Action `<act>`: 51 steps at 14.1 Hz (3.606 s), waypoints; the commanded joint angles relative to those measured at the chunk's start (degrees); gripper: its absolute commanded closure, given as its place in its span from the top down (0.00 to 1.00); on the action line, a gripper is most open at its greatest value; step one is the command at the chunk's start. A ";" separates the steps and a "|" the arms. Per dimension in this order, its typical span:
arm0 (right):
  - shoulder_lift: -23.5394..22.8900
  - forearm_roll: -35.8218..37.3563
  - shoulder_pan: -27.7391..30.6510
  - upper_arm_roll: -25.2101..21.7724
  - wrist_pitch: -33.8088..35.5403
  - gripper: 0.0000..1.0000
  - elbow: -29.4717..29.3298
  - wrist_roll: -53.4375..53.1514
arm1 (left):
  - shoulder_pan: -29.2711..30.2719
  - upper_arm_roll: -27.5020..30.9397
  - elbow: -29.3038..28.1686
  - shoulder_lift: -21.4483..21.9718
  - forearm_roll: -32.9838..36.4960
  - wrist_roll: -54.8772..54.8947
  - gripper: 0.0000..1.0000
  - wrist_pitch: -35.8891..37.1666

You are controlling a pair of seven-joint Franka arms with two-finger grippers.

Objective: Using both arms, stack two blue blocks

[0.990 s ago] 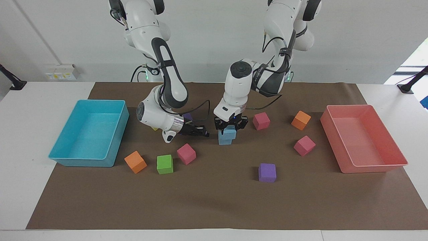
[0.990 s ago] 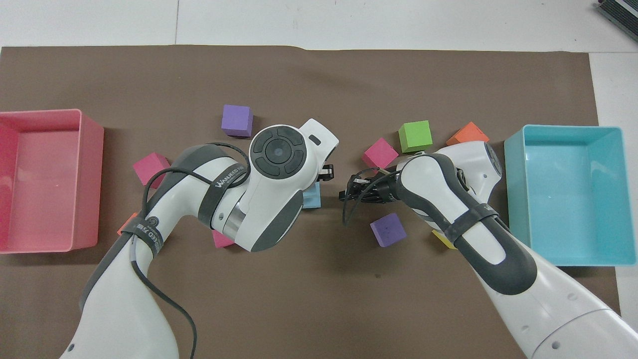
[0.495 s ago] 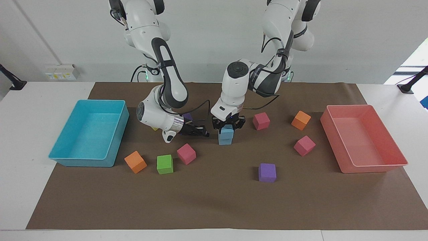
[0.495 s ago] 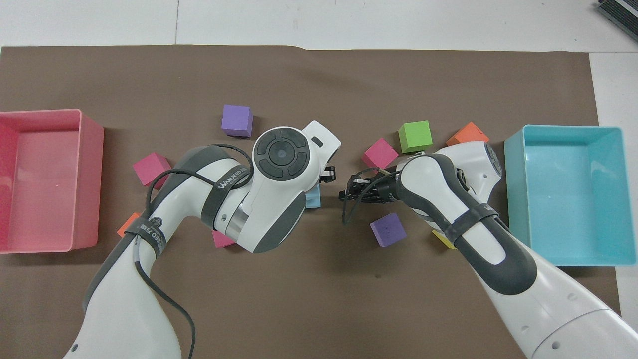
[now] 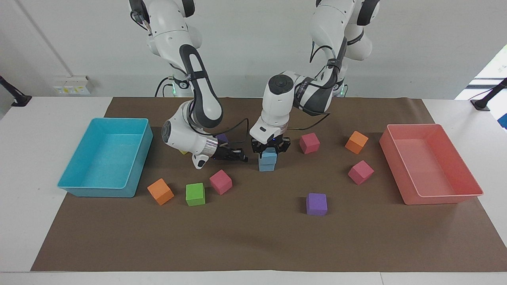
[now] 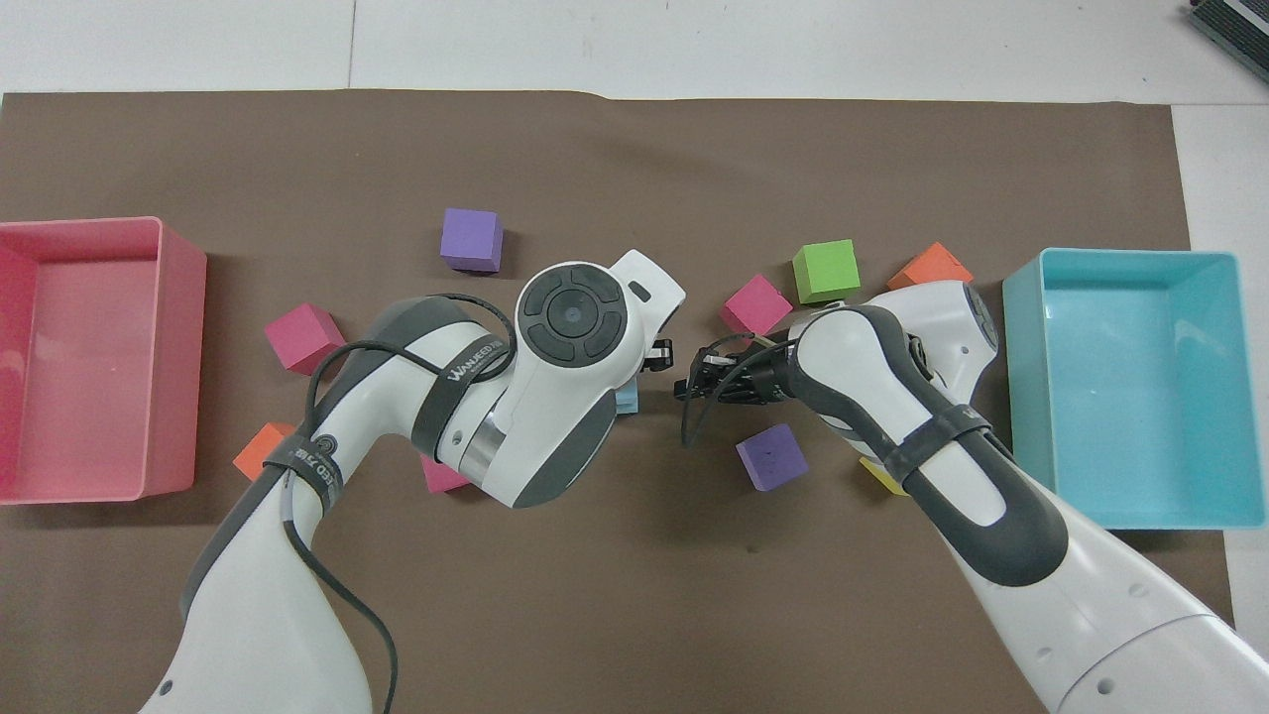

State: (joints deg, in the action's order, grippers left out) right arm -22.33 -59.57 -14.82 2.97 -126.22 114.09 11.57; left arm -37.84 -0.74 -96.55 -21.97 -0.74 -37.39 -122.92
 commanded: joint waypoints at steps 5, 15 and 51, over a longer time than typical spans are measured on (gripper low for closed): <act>0.36 -2.39 0.05 0.28 -1.31 0.00 0.95 2.50 | -1.01 0.91 -1.19 0.44 -0.32 0.38 0.29 -0.31; 0.27 -2.39 0.05 0.28 -1.31 0.00 0.95 2.50 | -1.45 0.91 -1.27 0.44 -0.32 0.82 0.30 -0.83; 1.76 1.29 1.10 -0.07 1.23 0.00 0.08 2.06 | 6.97 1.35 -8.29 17.46 -0.49 14.06 1.00 9.89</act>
State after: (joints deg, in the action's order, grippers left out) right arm -21.84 -59.37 -14.73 2.91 -126.25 113.89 11.63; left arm -33.90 0.89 -98.93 -11.01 -0.74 -28.01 -113.57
